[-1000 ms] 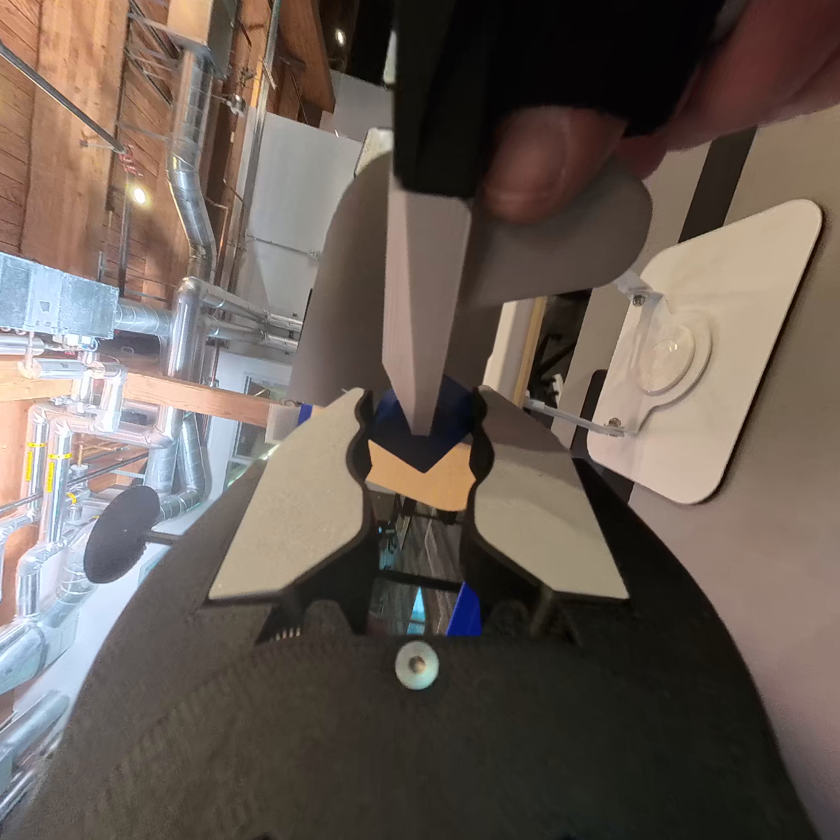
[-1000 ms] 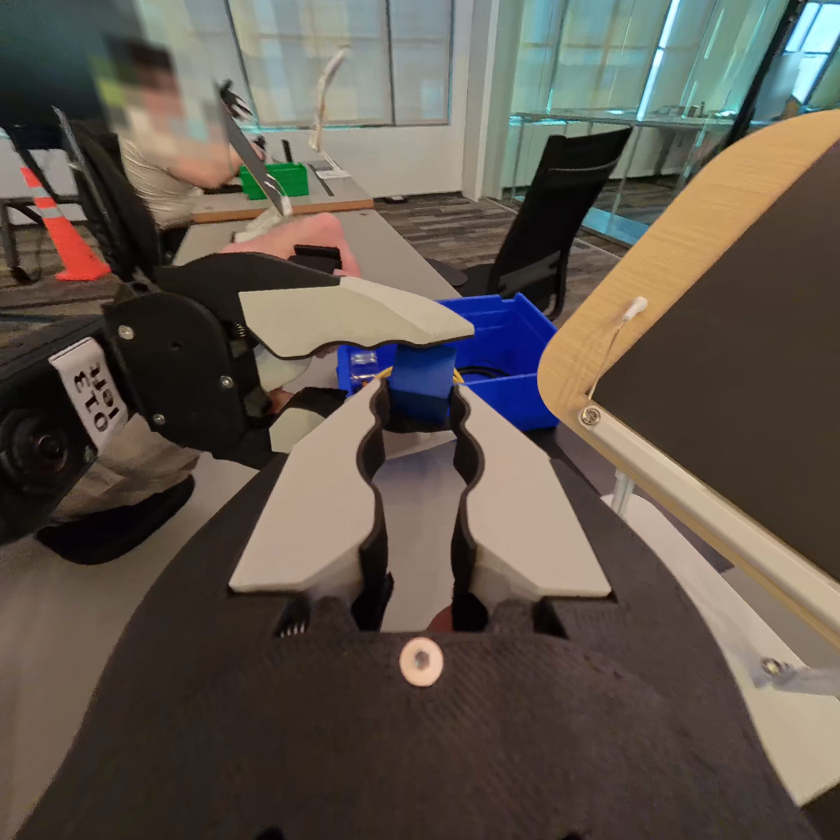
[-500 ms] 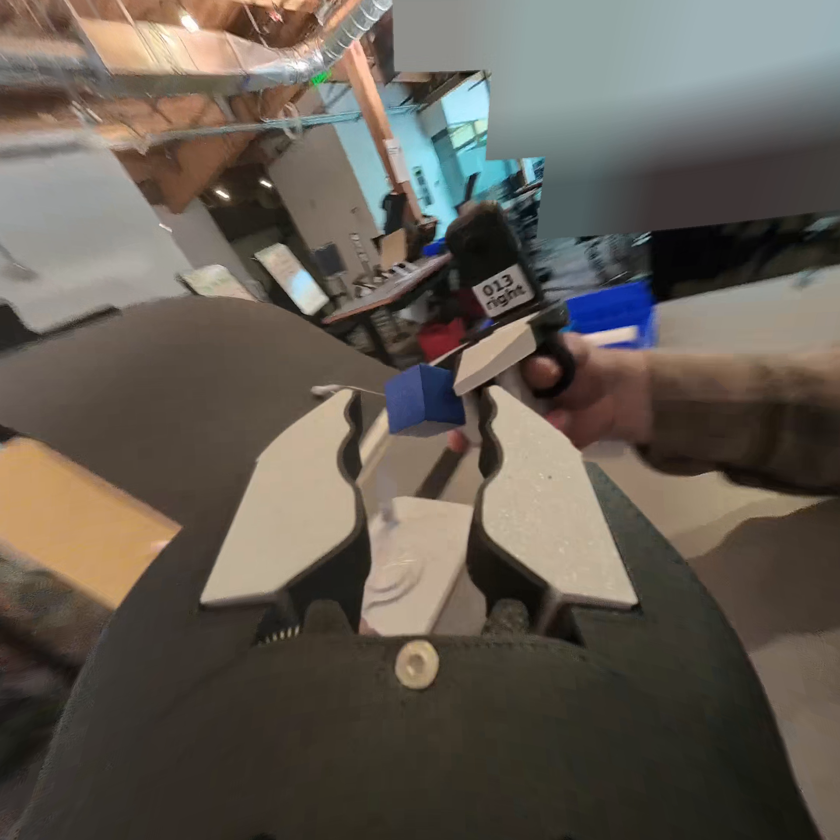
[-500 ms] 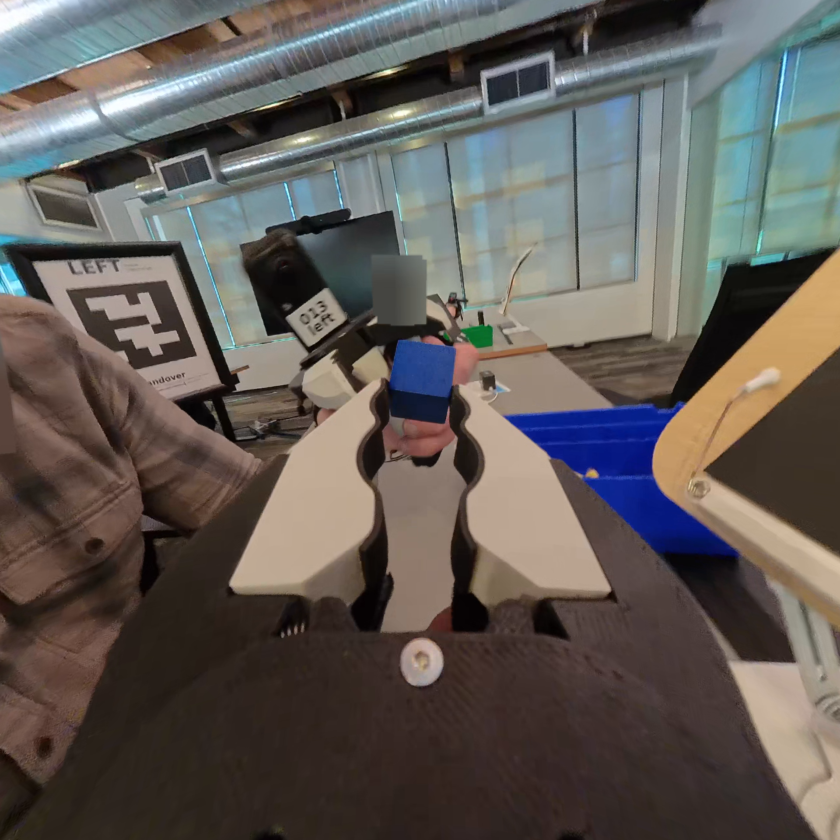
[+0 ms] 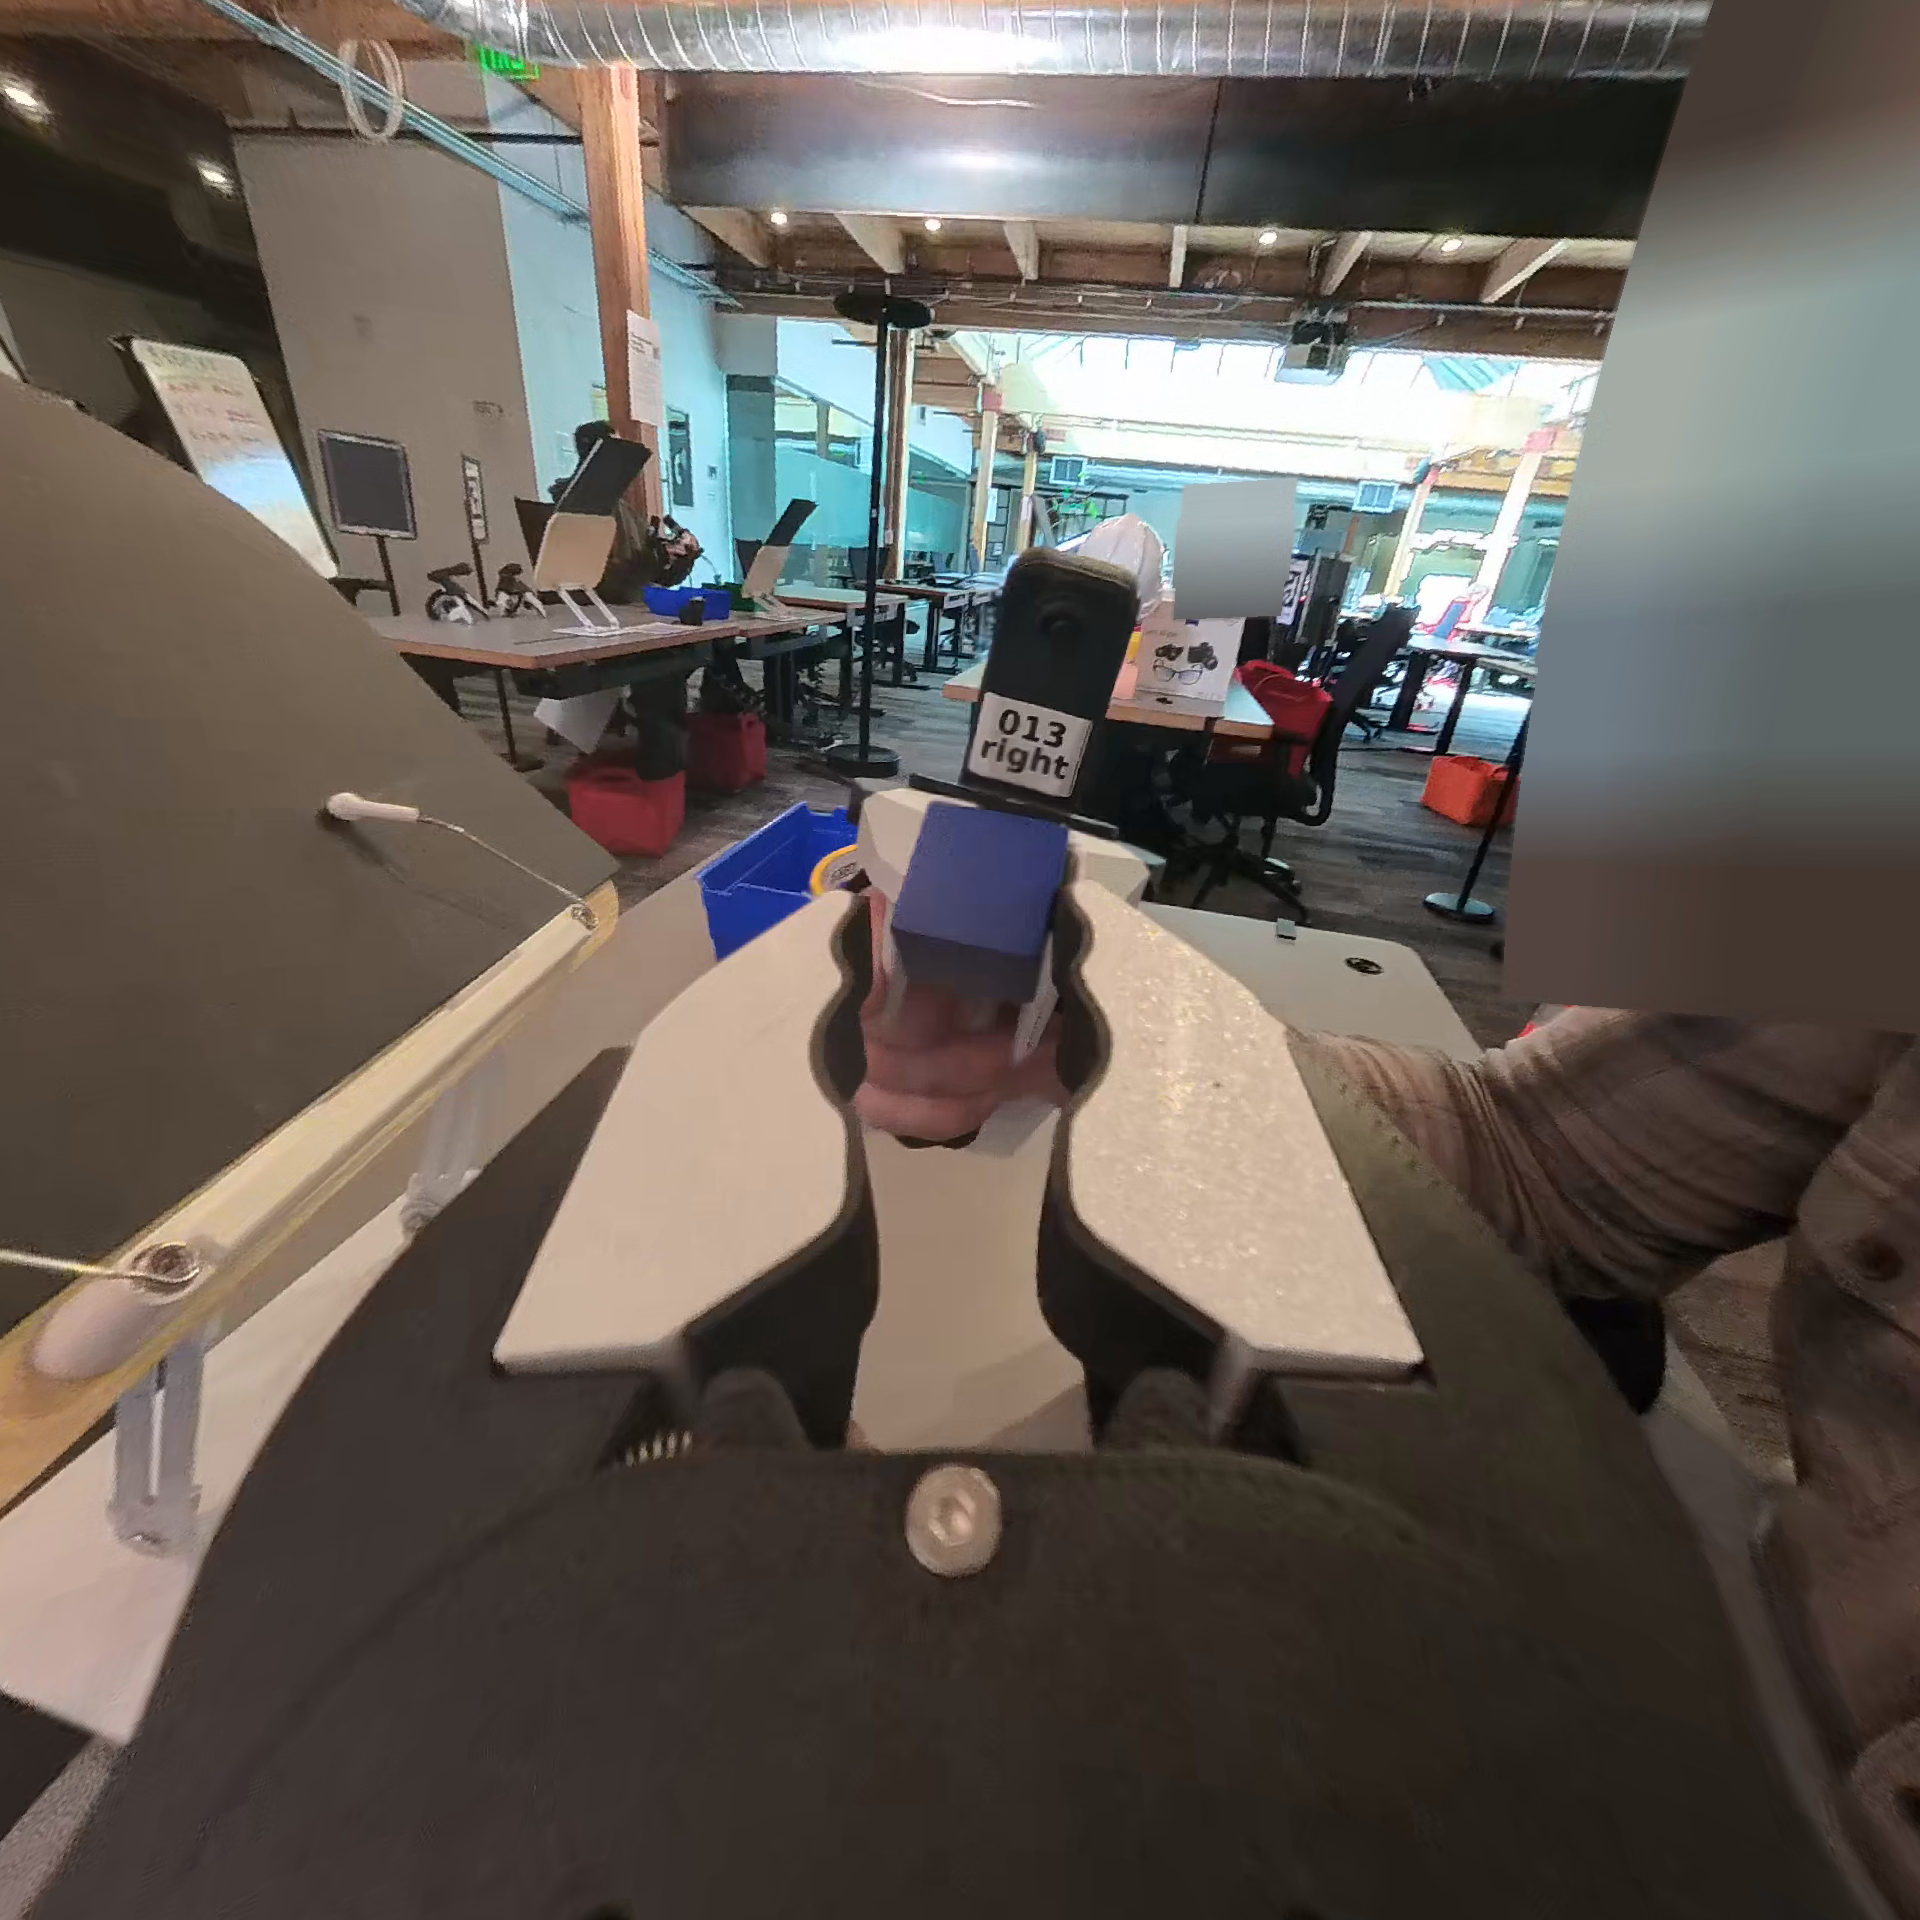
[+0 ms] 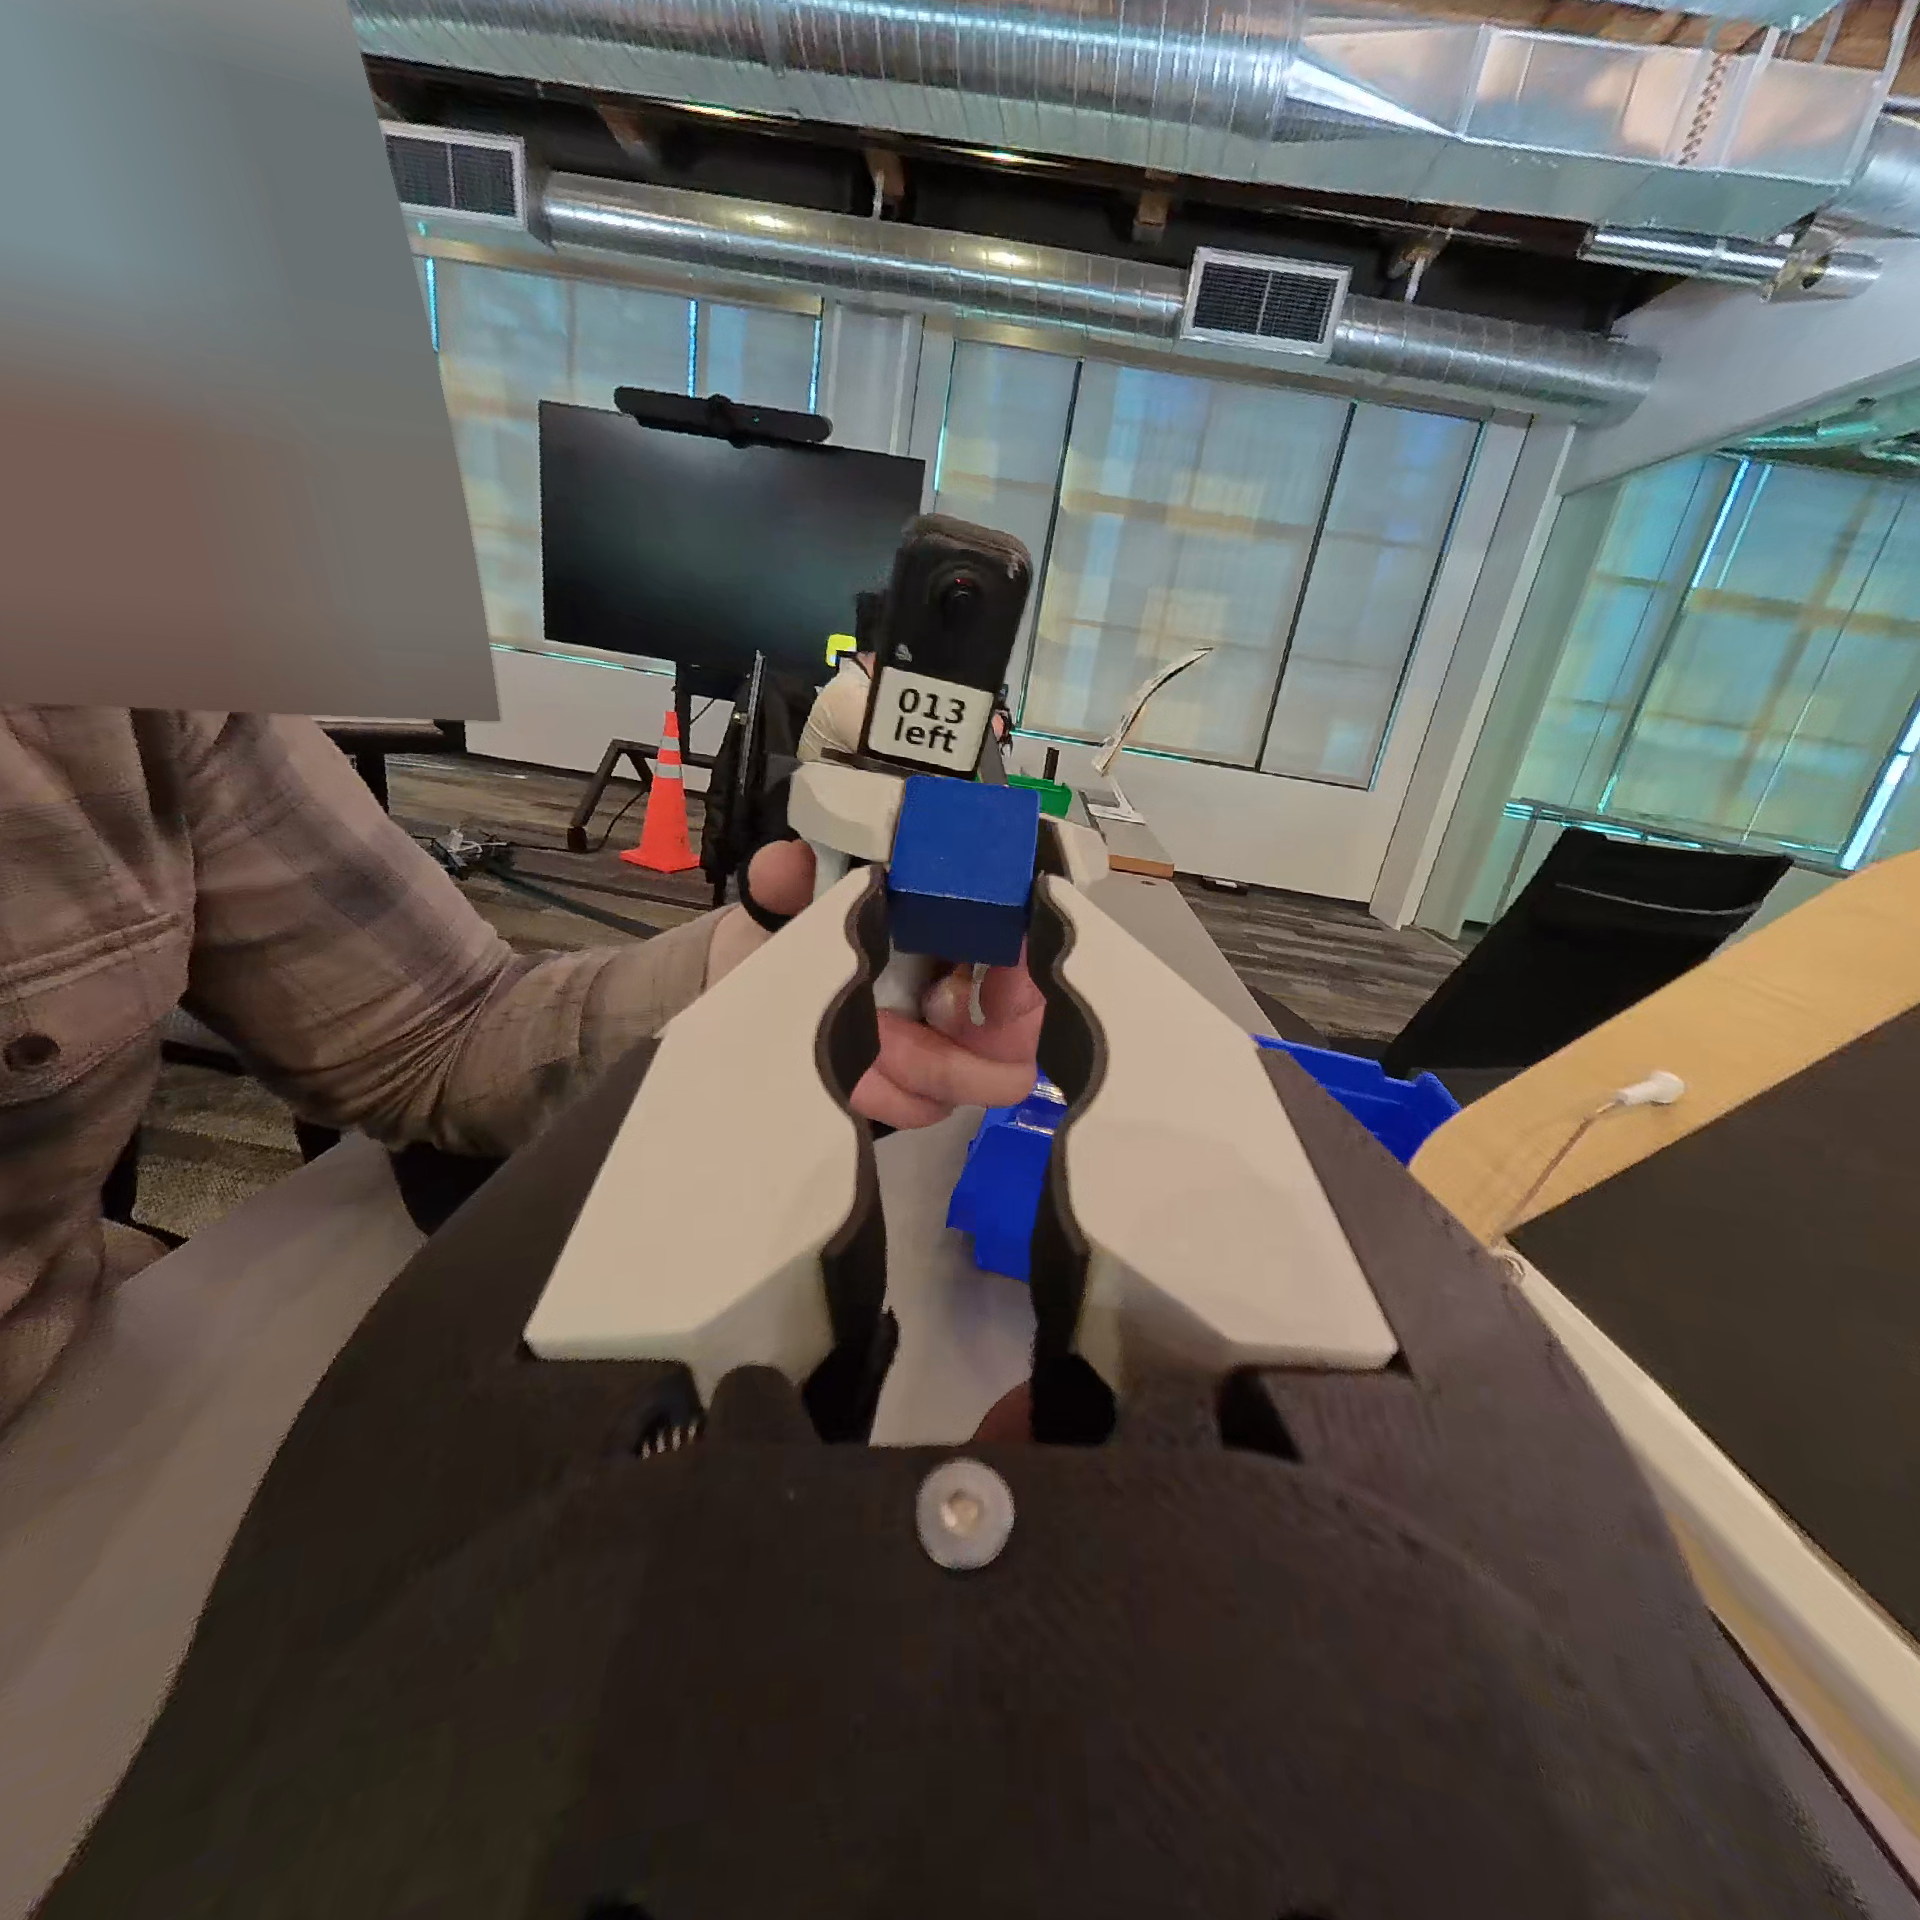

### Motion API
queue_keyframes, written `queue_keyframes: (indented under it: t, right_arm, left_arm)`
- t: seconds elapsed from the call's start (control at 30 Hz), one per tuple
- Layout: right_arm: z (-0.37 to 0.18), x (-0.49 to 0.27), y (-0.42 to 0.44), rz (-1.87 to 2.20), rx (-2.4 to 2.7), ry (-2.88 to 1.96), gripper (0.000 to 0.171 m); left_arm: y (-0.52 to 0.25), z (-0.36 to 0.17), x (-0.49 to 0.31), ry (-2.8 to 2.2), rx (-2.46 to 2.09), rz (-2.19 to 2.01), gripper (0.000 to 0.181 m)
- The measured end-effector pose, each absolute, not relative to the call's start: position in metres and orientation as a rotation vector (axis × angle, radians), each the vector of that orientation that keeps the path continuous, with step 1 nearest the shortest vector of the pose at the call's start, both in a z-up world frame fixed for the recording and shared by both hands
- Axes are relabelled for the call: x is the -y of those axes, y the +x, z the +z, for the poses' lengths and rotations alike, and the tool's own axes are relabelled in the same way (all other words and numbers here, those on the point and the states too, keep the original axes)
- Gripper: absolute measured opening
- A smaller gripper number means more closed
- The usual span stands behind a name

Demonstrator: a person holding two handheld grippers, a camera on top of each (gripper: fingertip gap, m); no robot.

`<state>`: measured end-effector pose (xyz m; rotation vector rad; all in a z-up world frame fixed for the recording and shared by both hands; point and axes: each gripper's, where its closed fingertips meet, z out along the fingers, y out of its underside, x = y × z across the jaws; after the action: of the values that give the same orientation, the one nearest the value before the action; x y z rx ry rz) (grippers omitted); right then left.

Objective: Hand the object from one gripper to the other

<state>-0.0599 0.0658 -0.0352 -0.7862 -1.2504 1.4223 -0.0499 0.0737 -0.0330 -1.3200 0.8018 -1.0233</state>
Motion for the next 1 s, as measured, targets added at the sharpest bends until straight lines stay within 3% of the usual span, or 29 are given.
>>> queue_keyframes:
  t: [0.3, 0.4, 0.73, 1.0]
  right_arm:
    - [-0.034, -0.073, -0.063, 1.39, 1.203, -0.812, 0.023]
    - [-0.034, -0.086, -0.061, 1.33, 1.185, -0.873, 0.037]
    - [-0.034, -0.094, -0.058, 0.905, 1.302, -0.977, 0.035]
    - [-0.045, -0.103, -0.076, 0.907, 1.254, -1.222, 0.037]
  left_arm:
    - [-0.054, -0.03, -0.078, -1.295, -0.792, -0.935, 0.028]
    - [-0.063, -0.03, -0.09, -1.28, -0.795, -0.658, 0.028]
    - [-0.083, -0.03, -0.106, -1.004, -1.022, 0.618, 0.028]
    - [-0.072, -0.037, -0.111, -0.864, -1.032, 0.887, 0.028]
